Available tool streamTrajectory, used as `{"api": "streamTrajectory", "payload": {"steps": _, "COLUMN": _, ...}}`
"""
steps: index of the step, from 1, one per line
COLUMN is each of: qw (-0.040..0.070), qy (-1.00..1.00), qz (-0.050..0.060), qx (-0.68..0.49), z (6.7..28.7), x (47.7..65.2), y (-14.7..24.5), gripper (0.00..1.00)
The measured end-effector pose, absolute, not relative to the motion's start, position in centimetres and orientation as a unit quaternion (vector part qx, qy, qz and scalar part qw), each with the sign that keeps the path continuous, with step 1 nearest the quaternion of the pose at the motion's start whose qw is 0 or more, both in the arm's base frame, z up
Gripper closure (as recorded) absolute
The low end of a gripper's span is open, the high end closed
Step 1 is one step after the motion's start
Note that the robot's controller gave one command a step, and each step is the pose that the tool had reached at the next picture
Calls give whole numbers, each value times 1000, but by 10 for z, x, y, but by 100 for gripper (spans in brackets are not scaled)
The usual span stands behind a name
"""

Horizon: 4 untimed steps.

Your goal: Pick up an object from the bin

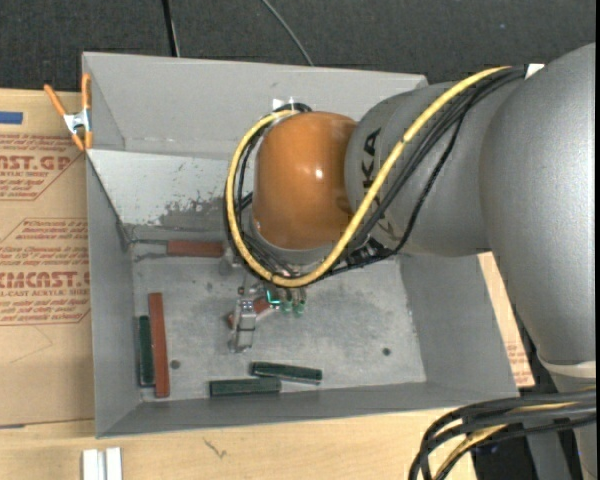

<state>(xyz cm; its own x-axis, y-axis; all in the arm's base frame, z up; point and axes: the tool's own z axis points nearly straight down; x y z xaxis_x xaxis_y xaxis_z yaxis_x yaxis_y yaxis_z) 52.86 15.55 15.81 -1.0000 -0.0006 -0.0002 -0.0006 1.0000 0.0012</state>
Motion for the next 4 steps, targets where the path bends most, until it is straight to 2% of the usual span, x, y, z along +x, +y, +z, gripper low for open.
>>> {"api": "streamTrajectory", "payload": {"steps": 1, "qw": 2, "qy": 1000, "qz": 1, "qx": 12, "z": 116, "x": 512, "y": 123, "gripper": 0}}
{"api": "streamTrajectory", "payload": {"steps": 2, "qw": 1, "qy": 997, "qz": 1, "qx": -83, "z": 70, "x": 552, "y": 94, "gripper": 100}}
{"api": "streamTrajectory", "payload": {"steps": 3, "qw": 1, "qy": 997, "qz": 1, "qx": -83, "z": 70, "x": 552, "y": 94, "gripper": 100}}
{"api": "streamTrajectory", "payload": {"steps": 4, "qw": 2, "qy": 995, "qz": 1, "qx": -98, "z": 194, "x": 567, "y": 78, "gripper": 100}}
